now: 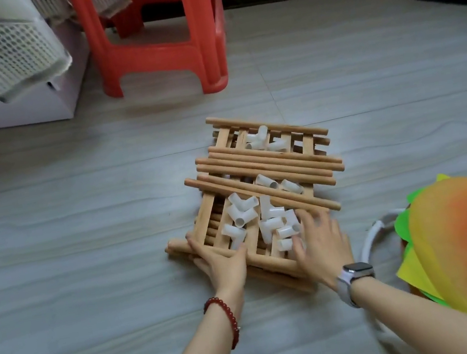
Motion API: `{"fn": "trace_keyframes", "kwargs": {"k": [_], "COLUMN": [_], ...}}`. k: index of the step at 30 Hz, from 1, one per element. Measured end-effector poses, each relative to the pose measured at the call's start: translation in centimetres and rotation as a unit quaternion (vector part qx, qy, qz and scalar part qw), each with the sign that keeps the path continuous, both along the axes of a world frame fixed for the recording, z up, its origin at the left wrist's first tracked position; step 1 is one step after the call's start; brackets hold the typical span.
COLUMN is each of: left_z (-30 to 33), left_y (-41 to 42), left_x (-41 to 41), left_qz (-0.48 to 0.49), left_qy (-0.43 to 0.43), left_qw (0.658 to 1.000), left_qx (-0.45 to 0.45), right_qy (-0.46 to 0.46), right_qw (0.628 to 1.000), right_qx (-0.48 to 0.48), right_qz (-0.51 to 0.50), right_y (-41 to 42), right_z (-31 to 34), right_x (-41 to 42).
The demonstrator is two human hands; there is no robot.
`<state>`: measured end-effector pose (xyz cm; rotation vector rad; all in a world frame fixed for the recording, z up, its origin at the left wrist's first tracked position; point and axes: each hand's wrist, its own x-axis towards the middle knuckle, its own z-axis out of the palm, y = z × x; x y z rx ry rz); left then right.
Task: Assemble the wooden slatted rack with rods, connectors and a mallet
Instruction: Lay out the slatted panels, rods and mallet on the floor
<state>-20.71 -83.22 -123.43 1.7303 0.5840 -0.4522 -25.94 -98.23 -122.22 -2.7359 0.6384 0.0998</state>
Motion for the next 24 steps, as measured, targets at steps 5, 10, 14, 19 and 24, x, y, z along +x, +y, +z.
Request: {"fn": "trace_keyframes", "kwargs": {"k": [5, 10, 14, 19, 24], "left_z": [-0.2, -0.8, -0.3, -1.2, -1.1], "left_y": [-1.9, 0.6, 0.0, -1.1, -0.6], "left_x": [-1.2, 3.1, 6.3, 4.2, 4.9], "left_qz": [-0.071, -0.142, -0.216, -0.352, -0.376], "left_qy": [-0.008, -0.114, -0.132, -0.172, -0.116], "left_qw": [0.997, 0.982, 0.959, 0.903, 0.900], "left_qx": [0.021, 0.044, 0.128, 0.180, 0.189], "right_qy": [0.122, 0.141, 0.174, 0.209, 0.270], "right_qw": [0.952, 0.932, 0.917, 0.973, 0.956], "right_qx": [0.247, 0.302, 0.347, 0.070, 0.086], "right_qz": [-0.134, -0.142, -0.094, 0.069, 0.076], "right_y": [-0.1, 2.3, 4.2, 1.6, 0.5], "right_z": [-2.0, -1.7, -1.6, -0.7, -1.6], "right_x": [0.7, 2.1, 2.5, 1.8, 2.0]}}
